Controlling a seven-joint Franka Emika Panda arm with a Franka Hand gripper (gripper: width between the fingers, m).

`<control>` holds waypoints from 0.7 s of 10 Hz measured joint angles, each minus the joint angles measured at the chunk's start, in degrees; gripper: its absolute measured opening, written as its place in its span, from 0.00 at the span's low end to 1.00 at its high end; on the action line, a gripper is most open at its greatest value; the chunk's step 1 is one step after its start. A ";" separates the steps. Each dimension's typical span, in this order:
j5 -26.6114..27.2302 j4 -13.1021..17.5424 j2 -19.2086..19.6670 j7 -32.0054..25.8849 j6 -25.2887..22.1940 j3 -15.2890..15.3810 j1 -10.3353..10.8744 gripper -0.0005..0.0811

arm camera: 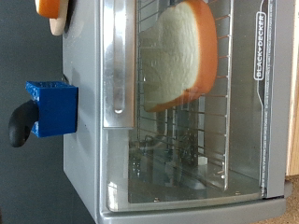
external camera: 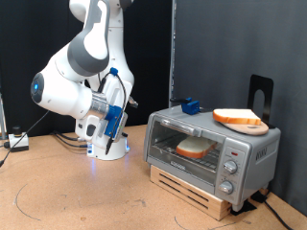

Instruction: Make a piece of toast with the oven

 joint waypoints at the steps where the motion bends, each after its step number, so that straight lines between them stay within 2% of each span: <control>1: -0.11 0.01 0.09 0.00 -0.32 0.19 0.06 1.00; 3: 0.18 1.34 2.24 0.16 0.45 1.39 0.74 1.00; 5: 0.38 4.67 7.18 2.52 1.02 2.44 2.15 1.00; 7: 1.65 7.41 11.68 6.36 4.38 2.61 3.53 1.00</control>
